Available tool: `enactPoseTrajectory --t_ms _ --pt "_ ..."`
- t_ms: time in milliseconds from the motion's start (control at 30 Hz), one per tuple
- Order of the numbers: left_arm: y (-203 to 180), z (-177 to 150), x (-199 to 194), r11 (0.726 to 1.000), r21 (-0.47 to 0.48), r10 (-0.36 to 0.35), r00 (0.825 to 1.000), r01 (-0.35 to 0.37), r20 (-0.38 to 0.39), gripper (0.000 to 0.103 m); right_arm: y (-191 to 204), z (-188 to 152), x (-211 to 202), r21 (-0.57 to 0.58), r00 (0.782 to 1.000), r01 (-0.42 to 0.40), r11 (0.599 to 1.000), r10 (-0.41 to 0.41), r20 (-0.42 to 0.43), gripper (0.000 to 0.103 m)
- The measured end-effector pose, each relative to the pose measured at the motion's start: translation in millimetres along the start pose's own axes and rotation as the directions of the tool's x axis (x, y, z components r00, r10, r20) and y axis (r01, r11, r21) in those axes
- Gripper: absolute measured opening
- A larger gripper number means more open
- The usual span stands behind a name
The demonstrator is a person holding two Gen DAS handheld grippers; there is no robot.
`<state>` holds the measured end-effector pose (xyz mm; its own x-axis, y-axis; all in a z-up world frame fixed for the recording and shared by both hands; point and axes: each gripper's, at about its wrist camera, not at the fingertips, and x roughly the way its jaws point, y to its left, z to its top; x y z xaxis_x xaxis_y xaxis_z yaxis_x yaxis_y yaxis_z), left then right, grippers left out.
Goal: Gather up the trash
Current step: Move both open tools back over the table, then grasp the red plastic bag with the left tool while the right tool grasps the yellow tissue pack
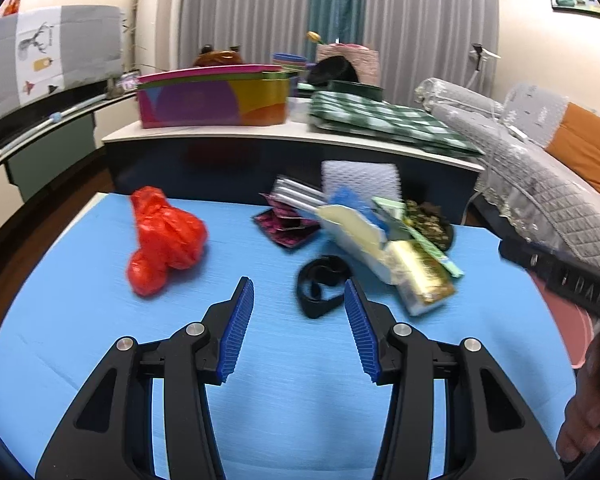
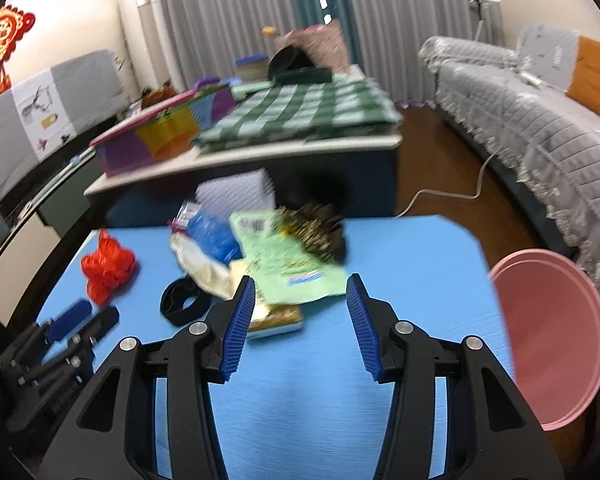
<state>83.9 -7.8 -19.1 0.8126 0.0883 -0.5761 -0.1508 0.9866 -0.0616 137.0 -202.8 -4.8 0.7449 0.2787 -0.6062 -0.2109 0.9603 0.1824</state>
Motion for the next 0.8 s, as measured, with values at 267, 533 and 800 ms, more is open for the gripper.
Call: enactPoseTrajectory --t_ms 267,533,800 --pt "42 9 16 0.991 -0.068 0.113 0.994 -0.111 0.016 0.047 13 -14 36 -0.003 0.996 -0.032 0.999 0.032 -0.077 0.067" --pt "78 18 38 0.966 -0.151 0.212 0.977 -0.210 -0.002 0.057 15 -20 65 0.009 0.987 -0.037 0.999 0.038 -0.156 0.074" --pt "99 25 61 0.948 -0.200 0.246 0.969 -0.247 -0.031 0.057 24 -15 80 -0.034 0.982 -0.032 0.999 0.026 -0.187 0.075"
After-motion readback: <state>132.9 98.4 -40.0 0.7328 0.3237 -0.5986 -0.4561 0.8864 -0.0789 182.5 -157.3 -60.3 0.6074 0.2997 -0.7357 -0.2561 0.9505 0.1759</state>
